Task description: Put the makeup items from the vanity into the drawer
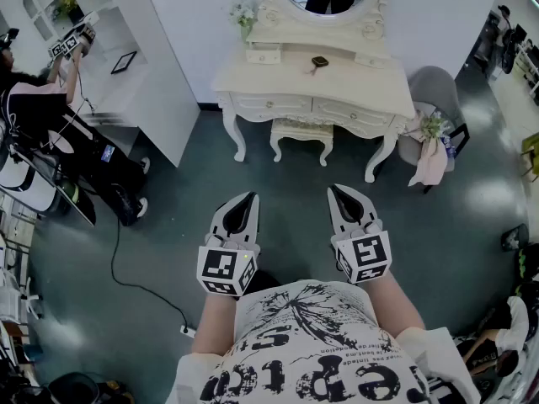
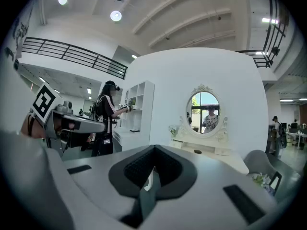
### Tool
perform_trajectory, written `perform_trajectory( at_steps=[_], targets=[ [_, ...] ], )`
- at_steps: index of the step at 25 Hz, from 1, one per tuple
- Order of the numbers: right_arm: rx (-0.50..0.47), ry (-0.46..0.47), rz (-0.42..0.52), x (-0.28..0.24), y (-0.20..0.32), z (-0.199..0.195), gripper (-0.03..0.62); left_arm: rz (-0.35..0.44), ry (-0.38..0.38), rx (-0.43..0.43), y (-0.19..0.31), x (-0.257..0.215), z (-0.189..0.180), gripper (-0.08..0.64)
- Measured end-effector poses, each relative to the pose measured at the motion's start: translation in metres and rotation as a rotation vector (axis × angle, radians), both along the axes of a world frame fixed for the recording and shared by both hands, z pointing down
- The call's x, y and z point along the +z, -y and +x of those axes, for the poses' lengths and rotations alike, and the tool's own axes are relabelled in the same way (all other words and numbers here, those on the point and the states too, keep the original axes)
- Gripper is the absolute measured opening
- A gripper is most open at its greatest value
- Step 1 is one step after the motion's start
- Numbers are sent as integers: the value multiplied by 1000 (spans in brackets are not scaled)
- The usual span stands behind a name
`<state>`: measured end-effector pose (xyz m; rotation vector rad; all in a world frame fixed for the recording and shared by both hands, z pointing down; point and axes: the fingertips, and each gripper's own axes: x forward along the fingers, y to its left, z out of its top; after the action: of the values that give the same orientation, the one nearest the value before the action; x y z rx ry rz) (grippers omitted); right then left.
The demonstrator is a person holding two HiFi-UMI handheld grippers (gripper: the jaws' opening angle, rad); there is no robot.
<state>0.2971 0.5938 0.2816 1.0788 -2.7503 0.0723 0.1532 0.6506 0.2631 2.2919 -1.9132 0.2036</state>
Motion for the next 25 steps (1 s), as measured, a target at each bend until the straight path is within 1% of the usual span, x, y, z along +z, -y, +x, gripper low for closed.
perform_trajectory(
  at_steps=[7,17,19,22,25],
  targets=[
    [-6,0,-10,4,3,4,17,-5,3,-4,4,2,2,20],
    [-9,4,-102,30,17,14,17,-44,-1,0,14,19,13,21],
    [-17,-14,-120,40,23,11,17,-57,-1,-1,20,26,9,21],
    [-43,-67,-135,57,33,1,17,-72,-8,-2,34,36,1,20],
    [-44,-78,-149,68,53,-12,18,-76,-12,1,58,43,-12,20]
  ],
)
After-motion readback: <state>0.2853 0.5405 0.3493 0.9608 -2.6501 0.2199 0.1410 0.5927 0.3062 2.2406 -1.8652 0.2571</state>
